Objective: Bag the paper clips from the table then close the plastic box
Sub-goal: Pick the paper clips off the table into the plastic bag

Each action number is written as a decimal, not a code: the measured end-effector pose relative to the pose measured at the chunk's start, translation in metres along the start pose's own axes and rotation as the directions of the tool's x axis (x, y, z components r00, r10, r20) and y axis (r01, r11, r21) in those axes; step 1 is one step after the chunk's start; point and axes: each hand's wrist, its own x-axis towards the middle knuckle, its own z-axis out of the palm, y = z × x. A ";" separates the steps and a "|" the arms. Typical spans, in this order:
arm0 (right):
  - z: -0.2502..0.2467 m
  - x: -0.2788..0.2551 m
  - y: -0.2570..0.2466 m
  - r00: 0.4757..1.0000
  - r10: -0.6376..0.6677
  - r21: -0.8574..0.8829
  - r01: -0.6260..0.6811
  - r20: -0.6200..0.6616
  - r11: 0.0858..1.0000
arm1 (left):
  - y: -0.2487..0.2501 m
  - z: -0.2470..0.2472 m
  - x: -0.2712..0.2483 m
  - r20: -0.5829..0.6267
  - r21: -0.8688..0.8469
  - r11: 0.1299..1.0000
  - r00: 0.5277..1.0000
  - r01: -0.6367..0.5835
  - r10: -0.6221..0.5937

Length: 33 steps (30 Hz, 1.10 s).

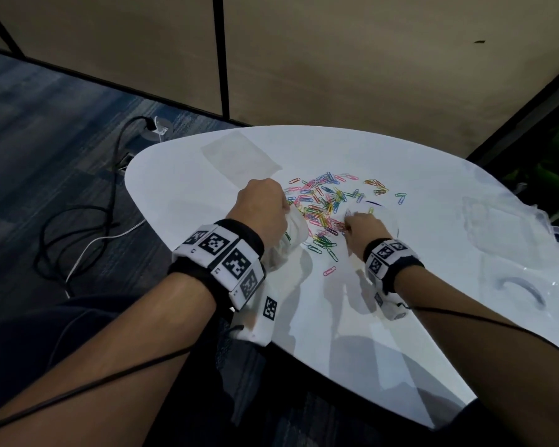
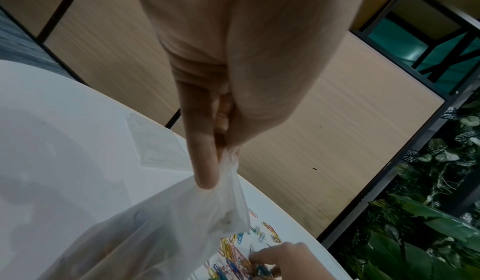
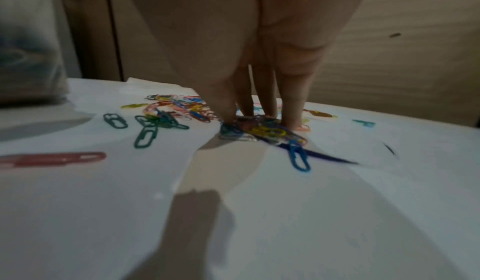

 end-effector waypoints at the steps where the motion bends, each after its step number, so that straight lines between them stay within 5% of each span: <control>1: -0.004 -0.002 -0.005 1.000 -0.008 -0.045 0.007 -0.008 0.999 | 0.000 0.001 -0.001 -0.002 -0.003 1.000 1.000 0.000 0.000; 5: -0.009 -0.004 -0.011 1.000 0.016 -0.049 -0.017 -0.019 0.999 | 0.000 0.001 -0.002 0.000 -0.010 1.000 1.000 0.002 -0.002; 10: -0.021 -0.006 0.004 0.973 0.229 0.431 -0.208 0.003 0.878 | 0.000 -0.002 -0.001 0.009 -0.003 1.000 1.000 -0.005 0.005; 13: -0.031 -0.009 0.016 0.940 0.298 0.761 -0.317 0.169 0.567 | 0.000 -0.003 -0.001 0.024 0.007 1.000 1.000 -0.009 0.009; 17: -0.061 -0.022 0.001 0.942 0.161 0.952 -0.275 0.295 -0.135 | 0.002 -0.003 -0.001 0.032 0.021 1.000 0.999 -0.012 0.011; 20: -0.086 -0.039 -0.027 0.955 -0.052 0.910 -0.295 0.293 -0.291 | 0.002 -0.002 -0.001 0.022 -0.001 1.000 1.000 -0.005 0.005; 23: -0.093 -0.054 -0.059 0.953 -0.120 0.928 -0.298 0.277 -0.225 | 0.003 0.000 -0.002 0.006 -0.037 0.999 1.000 0.009 -0.009; 26: -0.083 -0.065 -0.084 0.975 -0.048 0.974 -0.220 0.217 -0.047 | 0.003 0.001 -0.002 -0.001 -0.071 0.997 1.000 0.015 -0.015; 30: -0.072 -0.070 -0.098 1.000 0.019 0.935 -0.016 0.010 0.355 | 0.002 0.001 -0.002 0.000 -0.092 0.996 1.000 0.023 -0.023; 33: -0.077 -0.071 -0.103 0.976 -0.133 0.648 0.213 -0.172 0.731 | 0.000 0.000 -0.001 -0.001 -0.101 0.995 1.000 0.019 -0.019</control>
